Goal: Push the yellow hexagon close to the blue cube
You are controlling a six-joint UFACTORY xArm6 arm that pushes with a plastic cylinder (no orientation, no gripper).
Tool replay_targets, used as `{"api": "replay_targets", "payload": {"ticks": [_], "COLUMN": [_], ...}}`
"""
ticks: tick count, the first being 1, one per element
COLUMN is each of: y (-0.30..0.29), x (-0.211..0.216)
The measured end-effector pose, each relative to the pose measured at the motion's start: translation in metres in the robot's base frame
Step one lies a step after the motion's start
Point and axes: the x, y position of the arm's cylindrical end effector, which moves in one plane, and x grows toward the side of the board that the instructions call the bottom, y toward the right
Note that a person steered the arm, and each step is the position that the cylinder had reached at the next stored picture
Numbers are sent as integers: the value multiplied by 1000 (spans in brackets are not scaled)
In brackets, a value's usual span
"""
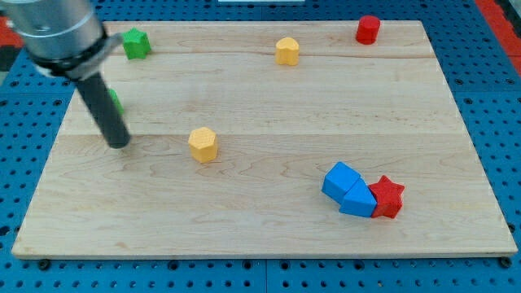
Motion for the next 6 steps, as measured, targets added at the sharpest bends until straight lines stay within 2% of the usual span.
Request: {"api": "replay_targets", "payload": {"ticks": [2, 3, 5, 6], "y": [118, 131, 206, 186], "x": [-3, 16, 30, 24]}}
